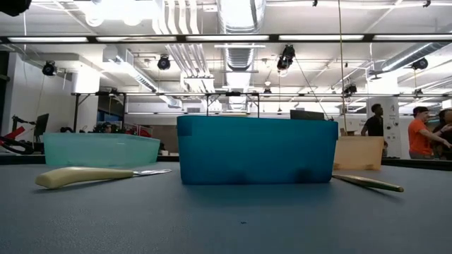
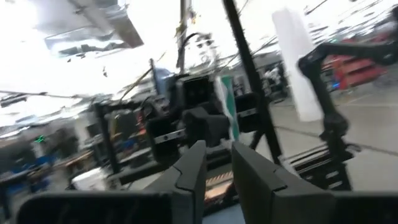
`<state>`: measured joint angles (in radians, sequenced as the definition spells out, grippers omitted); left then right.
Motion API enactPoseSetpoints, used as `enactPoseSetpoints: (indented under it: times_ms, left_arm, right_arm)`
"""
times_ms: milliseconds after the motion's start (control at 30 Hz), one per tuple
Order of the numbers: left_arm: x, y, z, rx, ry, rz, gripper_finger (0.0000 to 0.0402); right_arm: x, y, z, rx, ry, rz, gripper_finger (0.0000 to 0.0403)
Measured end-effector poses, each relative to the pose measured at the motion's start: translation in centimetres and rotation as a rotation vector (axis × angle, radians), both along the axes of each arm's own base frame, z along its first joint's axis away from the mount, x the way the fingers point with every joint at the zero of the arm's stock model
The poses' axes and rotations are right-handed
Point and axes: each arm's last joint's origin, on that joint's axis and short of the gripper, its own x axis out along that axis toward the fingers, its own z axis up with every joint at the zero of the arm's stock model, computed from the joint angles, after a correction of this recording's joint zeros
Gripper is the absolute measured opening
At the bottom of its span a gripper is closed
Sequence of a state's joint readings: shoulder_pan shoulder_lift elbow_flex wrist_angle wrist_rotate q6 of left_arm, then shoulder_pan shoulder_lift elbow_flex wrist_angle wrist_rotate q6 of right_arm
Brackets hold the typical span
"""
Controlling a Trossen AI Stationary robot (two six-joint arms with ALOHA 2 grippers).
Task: Sort silverware by color (type)
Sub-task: Put the blue and white knife into the orange bin
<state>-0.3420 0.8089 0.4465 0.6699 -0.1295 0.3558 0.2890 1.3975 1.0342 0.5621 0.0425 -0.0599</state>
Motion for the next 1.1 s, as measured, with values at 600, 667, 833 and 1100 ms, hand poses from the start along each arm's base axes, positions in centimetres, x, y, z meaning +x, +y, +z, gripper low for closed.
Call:
enactPoseSetpoints:
  times_ms: [600, 667, 833, 1100]
  left_arm:
    - [7.0, -2.0, -1.0, -0.012, -0.045, -0.196, 0.0145]
    - [8.2, -2.1, -1.2, -0.029, -0.015, -0.192, 0.0145]
    - [10.3, -2.1, -2.1, -0.011, 0.038, -0.263, 0.0145]
    - [13.2, -1.9, -2.8, -0.053, 0.103, -0.388, 0.0146]
  right_arm:
    - [2.5, 1.1, 2.3, -0.055, -0.075, 0.112, 0.0029]
    - [2.5, 1.3, 2.4, -0.062, -0.071, 0.164, 0.0029]
    - [2.5, 1.7, 2.7, -0.065, -0.08, 0.202, 0.0029]
    - [2.5, 1.6, 2.7, -0.076, -0.076, 0.2, 0.0029]
